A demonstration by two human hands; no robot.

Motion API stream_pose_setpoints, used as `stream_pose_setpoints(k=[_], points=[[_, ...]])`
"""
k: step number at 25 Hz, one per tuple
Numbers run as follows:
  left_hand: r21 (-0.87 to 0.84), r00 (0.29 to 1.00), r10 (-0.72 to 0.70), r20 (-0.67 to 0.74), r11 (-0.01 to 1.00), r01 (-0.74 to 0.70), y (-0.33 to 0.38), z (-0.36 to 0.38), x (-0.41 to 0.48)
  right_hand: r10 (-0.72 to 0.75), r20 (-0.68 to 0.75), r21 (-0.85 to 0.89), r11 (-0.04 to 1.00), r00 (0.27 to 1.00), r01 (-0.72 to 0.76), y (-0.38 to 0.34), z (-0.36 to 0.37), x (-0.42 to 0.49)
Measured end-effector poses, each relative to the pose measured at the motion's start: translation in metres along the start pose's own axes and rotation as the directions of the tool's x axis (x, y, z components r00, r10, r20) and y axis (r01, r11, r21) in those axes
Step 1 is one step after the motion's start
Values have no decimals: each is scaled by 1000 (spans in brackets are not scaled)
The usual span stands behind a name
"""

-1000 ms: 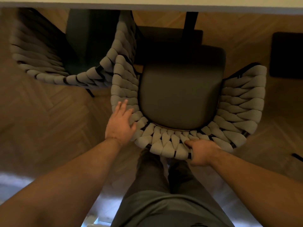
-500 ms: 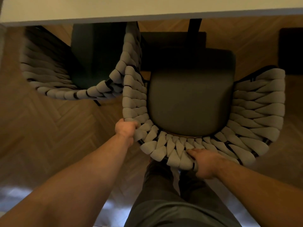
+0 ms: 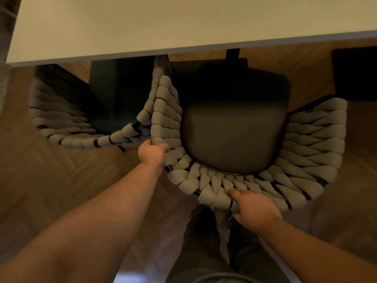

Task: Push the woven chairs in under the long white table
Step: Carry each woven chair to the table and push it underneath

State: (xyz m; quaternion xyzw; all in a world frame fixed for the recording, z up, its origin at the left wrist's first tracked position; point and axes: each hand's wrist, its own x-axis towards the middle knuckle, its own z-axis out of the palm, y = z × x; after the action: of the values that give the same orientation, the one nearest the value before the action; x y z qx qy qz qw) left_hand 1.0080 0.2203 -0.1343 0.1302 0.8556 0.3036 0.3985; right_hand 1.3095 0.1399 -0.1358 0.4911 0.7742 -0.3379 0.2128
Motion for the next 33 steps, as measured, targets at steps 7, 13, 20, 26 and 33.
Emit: stream_pose_setpoints(k=[7,13,20,26,33], points=[[604,953,267,142,740,-297,1,5,-5,62,-13,-6,998,998,-62,7,6,6],[553,554,-108,826,-42,-832,-21,34,-58,123,92,-199,975,988,-103,58,0,3],[531,595,-100,798,-351,-771,-16,33,-50,119,106,-279,957,987,-86,63,-2,6],[534,575,-24,818,-343,-773,-9,45,-56,141,71,-305,946,987,-113,79,-22,10],[619,629,69,774,-290,-730,16,73,-52,197,27,-355,918,980,-175,106,-63,40]])
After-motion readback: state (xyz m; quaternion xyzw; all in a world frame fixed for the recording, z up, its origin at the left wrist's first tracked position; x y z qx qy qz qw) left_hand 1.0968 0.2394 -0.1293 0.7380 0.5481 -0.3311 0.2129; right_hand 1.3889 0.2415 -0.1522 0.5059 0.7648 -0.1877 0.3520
